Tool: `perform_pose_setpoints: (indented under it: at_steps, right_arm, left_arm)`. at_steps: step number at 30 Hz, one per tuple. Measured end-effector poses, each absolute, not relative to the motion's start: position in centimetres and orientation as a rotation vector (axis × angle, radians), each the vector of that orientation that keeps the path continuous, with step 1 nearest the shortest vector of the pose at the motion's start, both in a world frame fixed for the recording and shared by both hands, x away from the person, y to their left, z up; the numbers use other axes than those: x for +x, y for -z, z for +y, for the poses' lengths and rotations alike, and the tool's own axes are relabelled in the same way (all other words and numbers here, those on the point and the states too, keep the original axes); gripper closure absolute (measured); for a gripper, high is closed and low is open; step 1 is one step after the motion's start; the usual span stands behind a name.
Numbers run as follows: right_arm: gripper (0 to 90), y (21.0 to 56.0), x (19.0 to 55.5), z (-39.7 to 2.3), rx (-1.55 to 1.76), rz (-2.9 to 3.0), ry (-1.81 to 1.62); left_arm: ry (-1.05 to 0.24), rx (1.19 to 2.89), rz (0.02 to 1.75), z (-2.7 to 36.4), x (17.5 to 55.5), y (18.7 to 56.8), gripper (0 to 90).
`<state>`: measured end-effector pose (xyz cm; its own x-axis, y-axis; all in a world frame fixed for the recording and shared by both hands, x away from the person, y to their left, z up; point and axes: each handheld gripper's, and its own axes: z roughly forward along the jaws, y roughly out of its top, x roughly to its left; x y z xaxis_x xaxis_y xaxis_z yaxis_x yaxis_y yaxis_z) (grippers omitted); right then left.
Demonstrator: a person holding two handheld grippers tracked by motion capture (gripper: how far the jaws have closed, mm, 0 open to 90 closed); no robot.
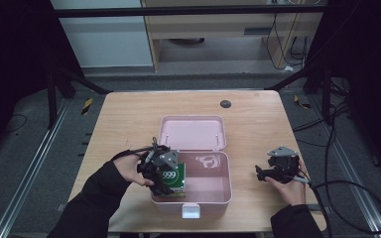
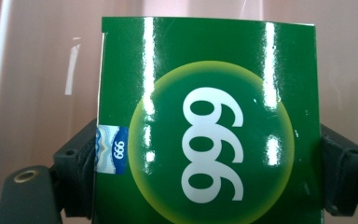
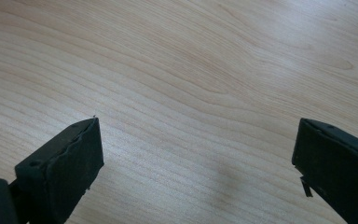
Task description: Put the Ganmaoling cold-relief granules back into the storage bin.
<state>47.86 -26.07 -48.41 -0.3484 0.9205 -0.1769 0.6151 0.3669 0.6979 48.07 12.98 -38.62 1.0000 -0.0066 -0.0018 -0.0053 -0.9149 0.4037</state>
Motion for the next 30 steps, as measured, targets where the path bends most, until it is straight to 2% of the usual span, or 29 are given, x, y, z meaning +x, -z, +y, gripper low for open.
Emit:
perform_pose_setpoints:
  at_steps: [7,14,23,30]
  right_arm:
    - [1.2,48.4,47.9,-26.1,1.325,2.067,-0.719]
    - [0.9,48.4,47.9,-26.1,1.332,2.071,-0.71]
    - [1.7,48.2,47.8,-26.3,1.342,2.048,-0.726]
    - [3.4,47.9,47.6,-26.6,1.337,2.024,-0.738]
  left_arm:
    - [0.006,2.768,-0.012,12.8,48.3,39.3,12.2]
    - [-0.029,2.65,-0.005,13.7,48.0,36.8,11.2]
    - [-0.166,2.512,0.078,17.0,47.0,32.5,21.8]
    - [-0.29,2.416,0.24,21.8,46.7,31.7,28.1]
